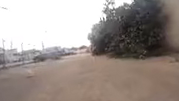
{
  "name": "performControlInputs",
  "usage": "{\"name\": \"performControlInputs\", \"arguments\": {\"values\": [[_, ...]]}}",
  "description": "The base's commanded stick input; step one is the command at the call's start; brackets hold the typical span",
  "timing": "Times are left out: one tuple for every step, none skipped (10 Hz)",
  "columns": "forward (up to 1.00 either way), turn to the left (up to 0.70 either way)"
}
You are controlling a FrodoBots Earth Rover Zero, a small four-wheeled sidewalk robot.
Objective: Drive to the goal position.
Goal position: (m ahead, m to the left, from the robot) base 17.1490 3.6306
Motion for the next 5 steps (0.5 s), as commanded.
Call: {"name": "performControlInputs", "arguments": {"values": [[1.00, 0.27], [1.00, 0.27], [1.00, 0.06], [1.00, 0.00], [1.00, 0.00]]}}
